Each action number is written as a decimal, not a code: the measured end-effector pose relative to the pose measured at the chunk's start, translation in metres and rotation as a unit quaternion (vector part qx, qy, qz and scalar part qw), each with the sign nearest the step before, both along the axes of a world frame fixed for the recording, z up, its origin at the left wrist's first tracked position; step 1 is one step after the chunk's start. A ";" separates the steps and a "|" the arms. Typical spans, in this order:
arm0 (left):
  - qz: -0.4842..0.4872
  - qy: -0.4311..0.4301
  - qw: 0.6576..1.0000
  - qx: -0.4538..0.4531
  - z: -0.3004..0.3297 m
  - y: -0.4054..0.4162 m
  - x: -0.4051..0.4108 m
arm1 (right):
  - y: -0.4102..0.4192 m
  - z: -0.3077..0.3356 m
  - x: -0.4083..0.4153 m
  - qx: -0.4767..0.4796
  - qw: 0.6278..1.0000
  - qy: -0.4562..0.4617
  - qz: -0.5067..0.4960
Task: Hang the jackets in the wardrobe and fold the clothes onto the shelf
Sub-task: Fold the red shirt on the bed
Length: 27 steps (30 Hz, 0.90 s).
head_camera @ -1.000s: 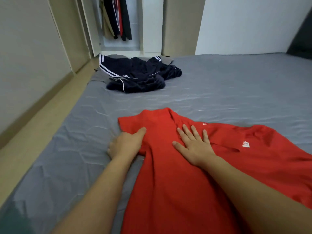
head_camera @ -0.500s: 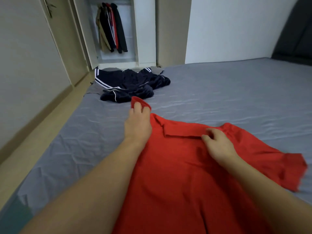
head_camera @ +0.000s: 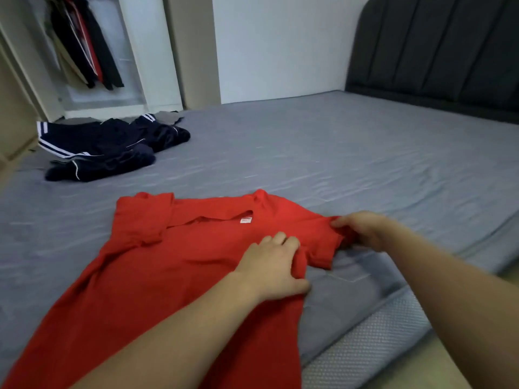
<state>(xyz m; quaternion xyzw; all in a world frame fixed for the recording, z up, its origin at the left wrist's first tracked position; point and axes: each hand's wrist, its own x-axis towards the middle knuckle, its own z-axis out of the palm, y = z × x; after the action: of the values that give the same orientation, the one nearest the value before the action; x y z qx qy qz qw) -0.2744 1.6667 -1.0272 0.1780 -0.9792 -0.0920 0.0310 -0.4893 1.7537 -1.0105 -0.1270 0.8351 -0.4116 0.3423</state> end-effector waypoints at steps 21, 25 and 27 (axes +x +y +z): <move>0.368 0.222 0.733 0.527 0.003 -0.067 0.067 | -0.114 0.015 0.095 0.015 0.965 0.227 0.128; 0.361 0.175 0.798 0.451 0.014 -0.085 0.116 | -0.098 0.012 0.112 0.099 0.929 0.293 0.204; 0.356 0.166 0.839 0.376 0.017 -0.095 0.139 | -0.103 0.012 0.122 0.158 0.863 0.437 0.199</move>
<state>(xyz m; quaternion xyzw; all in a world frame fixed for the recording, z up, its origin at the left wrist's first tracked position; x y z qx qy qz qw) -0.1358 1.5717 -1.0105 0.4943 -0.7188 -0.4638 0.1545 -0.3671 1.6510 -0.9987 -0.4017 0.9097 -0.0998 0.0326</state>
